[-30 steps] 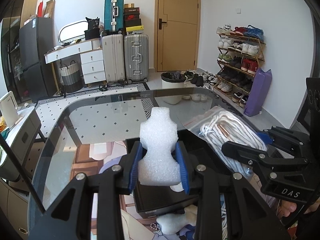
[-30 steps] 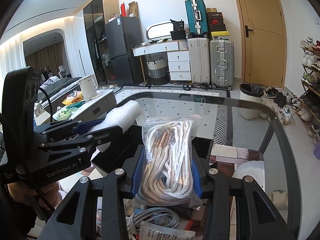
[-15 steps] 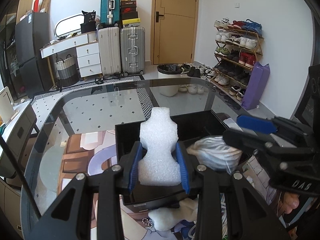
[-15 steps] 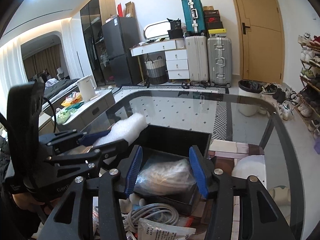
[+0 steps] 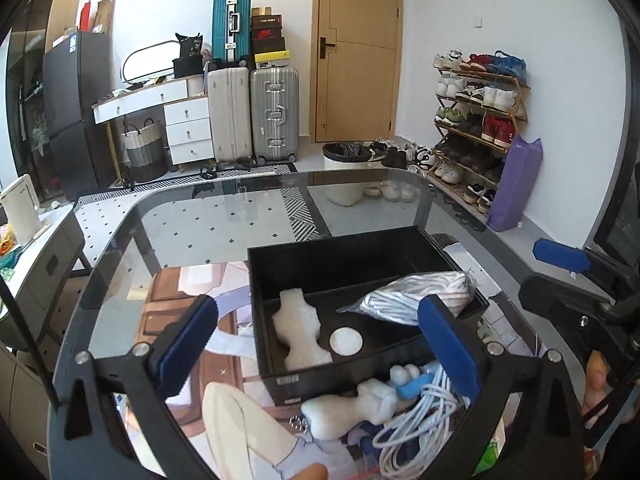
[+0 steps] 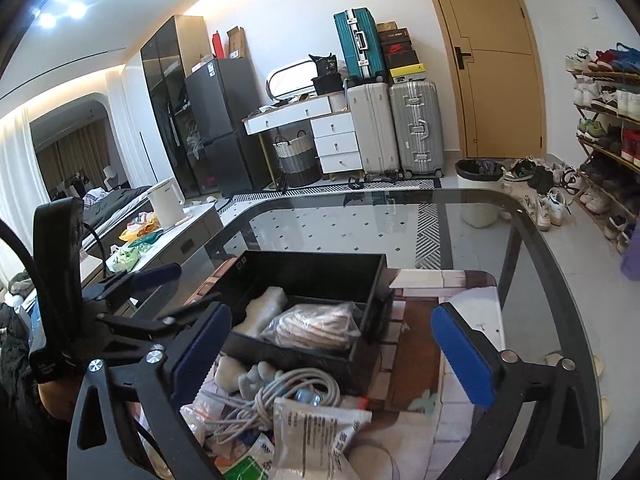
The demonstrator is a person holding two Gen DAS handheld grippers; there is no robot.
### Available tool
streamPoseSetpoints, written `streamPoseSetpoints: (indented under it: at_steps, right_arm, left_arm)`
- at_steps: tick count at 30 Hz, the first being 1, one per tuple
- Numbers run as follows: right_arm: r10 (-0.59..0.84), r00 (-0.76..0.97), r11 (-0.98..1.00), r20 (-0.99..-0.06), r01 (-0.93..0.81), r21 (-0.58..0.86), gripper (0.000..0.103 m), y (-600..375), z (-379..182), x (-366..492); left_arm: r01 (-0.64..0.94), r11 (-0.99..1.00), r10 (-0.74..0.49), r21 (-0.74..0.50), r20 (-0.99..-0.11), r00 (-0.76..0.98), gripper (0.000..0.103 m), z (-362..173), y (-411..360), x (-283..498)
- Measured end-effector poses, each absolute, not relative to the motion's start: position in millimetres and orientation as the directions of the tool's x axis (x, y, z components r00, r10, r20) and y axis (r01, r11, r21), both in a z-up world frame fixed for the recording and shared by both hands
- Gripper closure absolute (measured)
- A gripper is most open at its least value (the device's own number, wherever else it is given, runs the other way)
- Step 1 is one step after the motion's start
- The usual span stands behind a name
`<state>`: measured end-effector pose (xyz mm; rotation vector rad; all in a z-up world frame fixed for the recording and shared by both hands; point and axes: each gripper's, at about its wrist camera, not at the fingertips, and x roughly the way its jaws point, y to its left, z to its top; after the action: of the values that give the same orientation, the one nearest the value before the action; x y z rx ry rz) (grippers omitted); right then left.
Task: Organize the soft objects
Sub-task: 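Open left gripper to drop foam into black box while right gripper releases rope bag inside, then withdraw both grippers from the box back over the remaining items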
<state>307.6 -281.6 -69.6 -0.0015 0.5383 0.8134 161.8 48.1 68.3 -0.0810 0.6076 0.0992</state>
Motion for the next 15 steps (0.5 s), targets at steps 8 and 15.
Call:
streamPoseSetpoints:
  at_steps: [8, 15]
  right_arm:
    - [0.663, 0.583, 0.71, -0.47, -0.688, 0.147, 0.001, -294.3, -73.5, 284.1]
    - [0.642, 0.612, 0.727, -0.462, -0.677, 0.114, 0.0, -303.5, -64.7, 264.5]
  left_arm:
    - [-0.163, 0.979, 0.064, -0.126, -0.569, 0.82, 0.0, 70.5, 64.5, 129.7]
    - [-0.173, 0.978, 0.083, -0.117, -0.544, 0.835, 0.0, 75.9, 68.1, 100.8]
